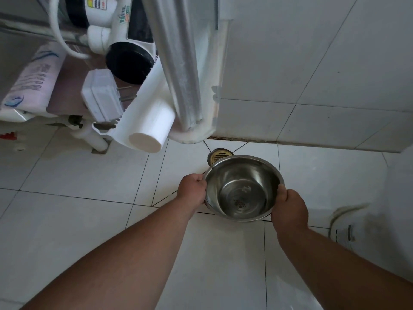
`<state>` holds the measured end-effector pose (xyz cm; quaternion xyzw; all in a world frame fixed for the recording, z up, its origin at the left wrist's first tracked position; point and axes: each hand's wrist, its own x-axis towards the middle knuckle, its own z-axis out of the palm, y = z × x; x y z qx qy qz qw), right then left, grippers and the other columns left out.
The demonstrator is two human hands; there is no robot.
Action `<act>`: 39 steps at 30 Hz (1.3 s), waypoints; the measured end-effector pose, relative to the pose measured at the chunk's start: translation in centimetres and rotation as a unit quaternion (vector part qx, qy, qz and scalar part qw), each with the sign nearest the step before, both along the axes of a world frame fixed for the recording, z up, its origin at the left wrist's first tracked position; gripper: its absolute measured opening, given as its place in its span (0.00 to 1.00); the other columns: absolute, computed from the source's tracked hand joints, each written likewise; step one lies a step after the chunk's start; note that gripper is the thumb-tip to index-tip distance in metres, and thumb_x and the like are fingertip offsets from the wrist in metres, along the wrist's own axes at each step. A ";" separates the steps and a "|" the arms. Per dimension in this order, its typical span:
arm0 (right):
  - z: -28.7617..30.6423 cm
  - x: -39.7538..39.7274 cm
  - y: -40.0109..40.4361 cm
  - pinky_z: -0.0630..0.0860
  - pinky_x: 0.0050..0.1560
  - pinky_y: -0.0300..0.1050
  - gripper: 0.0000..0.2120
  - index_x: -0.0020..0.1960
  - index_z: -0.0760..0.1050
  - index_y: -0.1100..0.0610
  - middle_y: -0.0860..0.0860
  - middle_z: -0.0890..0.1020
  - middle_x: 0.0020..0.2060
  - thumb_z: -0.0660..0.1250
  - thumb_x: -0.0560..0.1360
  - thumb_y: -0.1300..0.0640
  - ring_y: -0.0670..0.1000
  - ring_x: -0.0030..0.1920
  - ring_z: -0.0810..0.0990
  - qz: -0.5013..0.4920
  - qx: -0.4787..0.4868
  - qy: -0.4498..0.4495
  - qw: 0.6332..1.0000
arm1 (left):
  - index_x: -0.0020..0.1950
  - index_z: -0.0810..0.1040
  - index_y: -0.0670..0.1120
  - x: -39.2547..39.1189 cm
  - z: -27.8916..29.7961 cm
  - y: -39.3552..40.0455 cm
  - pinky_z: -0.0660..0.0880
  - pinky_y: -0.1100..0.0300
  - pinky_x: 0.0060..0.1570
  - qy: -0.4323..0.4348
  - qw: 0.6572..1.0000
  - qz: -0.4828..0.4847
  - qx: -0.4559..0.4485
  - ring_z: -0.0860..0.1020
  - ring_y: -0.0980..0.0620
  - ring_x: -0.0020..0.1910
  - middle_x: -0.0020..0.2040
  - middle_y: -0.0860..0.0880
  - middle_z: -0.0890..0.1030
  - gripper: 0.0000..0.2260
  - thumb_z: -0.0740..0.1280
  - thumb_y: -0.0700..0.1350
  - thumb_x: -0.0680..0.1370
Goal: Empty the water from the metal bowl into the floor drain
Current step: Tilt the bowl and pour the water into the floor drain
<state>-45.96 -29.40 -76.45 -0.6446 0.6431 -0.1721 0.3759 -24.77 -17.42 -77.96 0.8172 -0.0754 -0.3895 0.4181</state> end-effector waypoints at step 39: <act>2.1 1.1 0.8 0.83 0.49 0.66 0.27 0.42 0.74 0.61 0.62 0.82 0.38 0.51 0.87 0.43 0.67 0.42 0.83 0.005 0.017 0.016 1.000 | 0.49 0.88 0.50 0.3 -0.2 0.0 0.88 0.44 0.48 -0.001 0.999 0.036 -0.007 0.85 0.44 0.43 0.44 0.47 0.88 0.13 0.64 0.42 0.83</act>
